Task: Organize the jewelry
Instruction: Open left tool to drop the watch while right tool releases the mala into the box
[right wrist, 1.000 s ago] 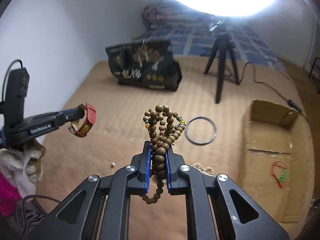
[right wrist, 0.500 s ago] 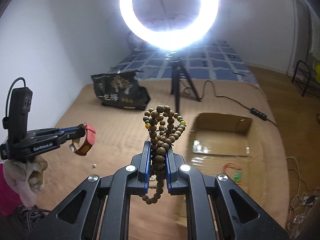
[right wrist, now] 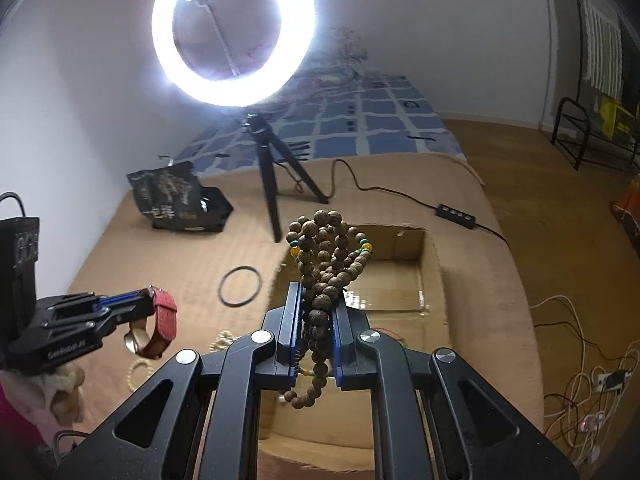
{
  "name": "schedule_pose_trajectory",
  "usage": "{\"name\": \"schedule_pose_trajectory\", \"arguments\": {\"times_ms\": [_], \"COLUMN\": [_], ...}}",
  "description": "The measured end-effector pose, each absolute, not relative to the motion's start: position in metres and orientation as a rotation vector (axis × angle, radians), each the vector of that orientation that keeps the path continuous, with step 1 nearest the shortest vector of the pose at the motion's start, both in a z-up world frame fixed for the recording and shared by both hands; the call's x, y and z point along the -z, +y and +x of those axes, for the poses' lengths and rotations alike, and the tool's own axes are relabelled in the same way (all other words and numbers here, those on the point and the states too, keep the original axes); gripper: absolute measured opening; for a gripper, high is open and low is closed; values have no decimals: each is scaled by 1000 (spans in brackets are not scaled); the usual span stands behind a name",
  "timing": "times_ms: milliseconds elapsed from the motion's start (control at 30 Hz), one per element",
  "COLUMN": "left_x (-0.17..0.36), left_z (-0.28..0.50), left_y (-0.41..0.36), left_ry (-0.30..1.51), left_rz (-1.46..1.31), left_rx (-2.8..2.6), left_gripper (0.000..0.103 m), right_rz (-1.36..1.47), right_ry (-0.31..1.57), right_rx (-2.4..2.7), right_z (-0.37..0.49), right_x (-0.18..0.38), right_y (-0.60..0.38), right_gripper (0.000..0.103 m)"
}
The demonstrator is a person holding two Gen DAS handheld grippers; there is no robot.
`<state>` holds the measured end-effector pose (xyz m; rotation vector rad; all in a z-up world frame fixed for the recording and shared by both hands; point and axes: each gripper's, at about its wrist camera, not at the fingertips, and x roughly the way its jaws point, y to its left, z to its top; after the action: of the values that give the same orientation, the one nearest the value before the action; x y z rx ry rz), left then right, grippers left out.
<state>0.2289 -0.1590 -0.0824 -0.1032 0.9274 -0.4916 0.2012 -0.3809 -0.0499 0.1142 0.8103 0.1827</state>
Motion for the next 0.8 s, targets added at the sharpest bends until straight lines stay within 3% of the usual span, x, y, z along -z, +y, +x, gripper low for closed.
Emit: {"name": "schedule_pose_trajectory", "arguments": {"times_ms": [333, 800], "left_x": [100, 115], "left_z": [230, 233], "left_y": [-223, -251], "left_ry": [953, 997], "left_rz": [-58, -35], "left_rx": [551, 566], "left_gripper": [6, 6], "right_rz": [109, 122], "right_ry": [832, 873], "right_rx": [-161, -153], "right_z": [220, 233], "right_x": [67, 92], "right_y": [-402, -418], "right_gripper": [11, 11]}}
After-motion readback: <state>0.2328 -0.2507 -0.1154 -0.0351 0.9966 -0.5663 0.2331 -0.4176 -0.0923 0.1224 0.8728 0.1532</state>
